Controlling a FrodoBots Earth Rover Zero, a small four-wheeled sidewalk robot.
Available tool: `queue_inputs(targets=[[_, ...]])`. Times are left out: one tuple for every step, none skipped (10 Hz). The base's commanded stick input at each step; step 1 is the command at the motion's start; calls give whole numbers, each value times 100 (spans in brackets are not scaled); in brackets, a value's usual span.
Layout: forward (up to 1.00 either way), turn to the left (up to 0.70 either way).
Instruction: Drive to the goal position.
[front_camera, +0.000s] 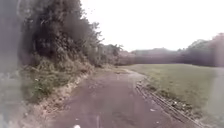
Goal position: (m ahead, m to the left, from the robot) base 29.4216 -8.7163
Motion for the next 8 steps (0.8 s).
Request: queue_inputs(targets=[[85, 0], [85, 0], [85, 0], [85, 0], [85, 0], [85, 0], [85, -3], [85, -8]])
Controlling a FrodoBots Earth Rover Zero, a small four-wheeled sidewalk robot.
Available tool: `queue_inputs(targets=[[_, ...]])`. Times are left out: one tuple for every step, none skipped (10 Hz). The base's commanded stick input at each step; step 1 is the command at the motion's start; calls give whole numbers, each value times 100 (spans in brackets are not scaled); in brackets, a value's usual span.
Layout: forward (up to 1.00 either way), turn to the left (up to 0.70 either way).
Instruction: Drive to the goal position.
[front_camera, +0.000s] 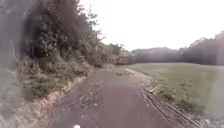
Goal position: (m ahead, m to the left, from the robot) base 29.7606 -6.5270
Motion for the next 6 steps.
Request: queue_inputs(targets=[[85, -13], [85, -19], [85, -27], [85, -27], [85, -27], [85, -27]])
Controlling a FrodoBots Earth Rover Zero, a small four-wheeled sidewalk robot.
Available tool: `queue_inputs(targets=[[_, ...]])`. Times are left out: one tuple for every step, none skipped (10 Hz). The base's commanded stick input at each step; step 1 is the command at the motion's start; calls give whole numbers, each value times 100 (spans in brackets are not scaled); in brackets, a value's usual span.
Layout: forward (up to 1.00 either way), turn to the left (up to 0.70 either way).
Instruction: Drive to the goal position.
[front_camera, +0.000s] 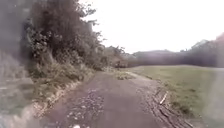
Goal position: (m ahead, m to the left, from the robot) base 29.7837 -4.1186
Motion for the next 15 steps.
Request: queue_inputs(targets=[[85, -27], [85, -27], [85, -27], [85, -27], [85, -27], [85, -27], [85, -27], [85, -27], [85, -27], [85, -27], [85, -27], [85, -27], [85, -27], [85, -27], [85, -27]])
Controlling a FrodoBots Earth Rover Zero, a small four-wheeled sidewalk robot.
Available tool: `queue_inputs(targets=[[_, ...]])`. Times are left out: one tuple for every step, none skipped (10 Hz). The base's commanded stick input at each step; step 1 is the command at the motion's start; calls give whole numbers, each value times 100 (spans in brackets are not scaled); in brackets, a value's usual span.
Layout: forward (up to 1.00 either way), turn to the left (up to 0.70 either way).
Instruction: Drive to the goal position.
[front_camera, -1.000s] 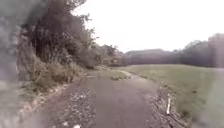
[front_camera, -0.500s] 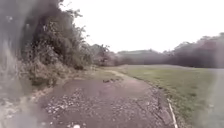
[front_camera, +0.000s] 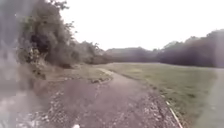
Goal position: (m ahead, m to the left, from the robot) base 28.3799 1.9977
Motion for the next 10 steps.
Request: queue_inputs(targets=[[85, -27], [85, -27], [85, -27], [85, -24], [85, -19], [85, -8], [85, 0], [85, 0], [85, 0], [85, 0]])
